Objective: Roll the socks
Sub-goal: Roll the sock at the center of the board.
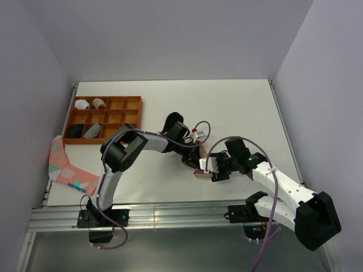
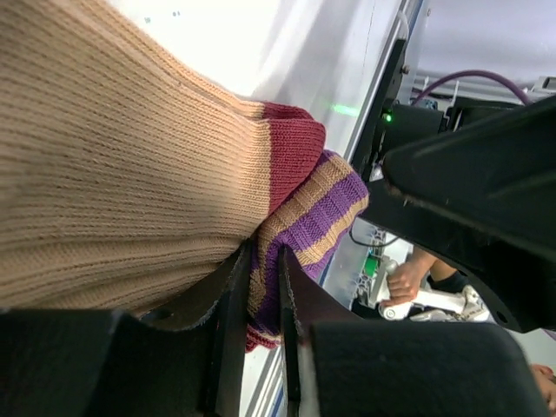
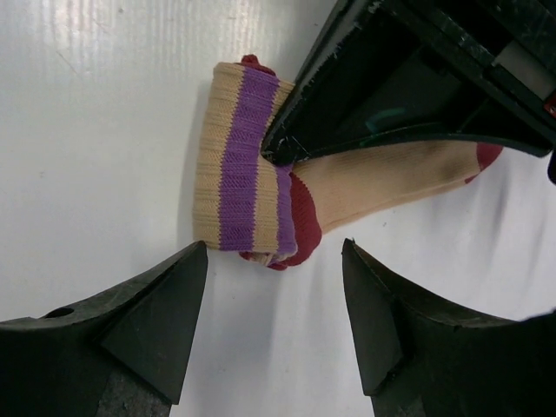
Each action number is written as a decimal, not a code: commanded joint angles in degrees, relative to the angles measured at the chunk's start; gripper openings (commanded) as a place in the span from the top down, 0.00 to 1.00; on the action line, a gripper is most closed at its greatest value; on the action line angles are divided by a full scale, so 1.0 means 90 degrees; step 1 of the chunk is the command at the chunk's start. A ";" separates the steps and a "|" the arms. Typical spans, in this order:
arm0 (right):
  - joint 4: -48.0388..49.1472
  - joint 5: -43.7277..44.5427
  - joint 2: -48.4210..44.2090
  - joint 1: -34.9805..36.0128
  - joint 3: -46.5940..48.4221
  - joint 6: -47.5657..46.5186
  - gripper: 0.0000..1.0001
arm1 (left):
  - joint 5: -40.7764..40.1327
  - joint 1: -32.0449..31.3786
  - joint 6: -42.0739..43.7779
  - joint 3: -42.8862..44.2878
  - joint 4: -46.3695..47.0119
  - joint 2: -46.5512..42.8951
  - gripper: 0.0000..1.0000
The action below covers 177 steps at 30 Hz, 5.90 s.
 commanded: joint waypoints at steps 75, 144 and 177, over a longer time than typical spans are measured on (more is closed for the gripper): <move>-0.1155 0.0506 0.3301 0.1288 0.1946 0.2511 0.75 | -0.1679 0.0717 -0.2843 -0.3430 0.6977 -0.0800 0.70; -0.2298 0.0730 0.6680 0.0097 0.4974 0.4366 1.00 | -0.5020 -0.0873 0.2548 -0.3362 0.1614 -0.4650 0.45; -0.2552 0.0681 0.6885 0.0116 0.5257 0.4415 1.00 | -0.4610 -0.1031 0.2139 -0.3205 0.2853 -0.2912 0.43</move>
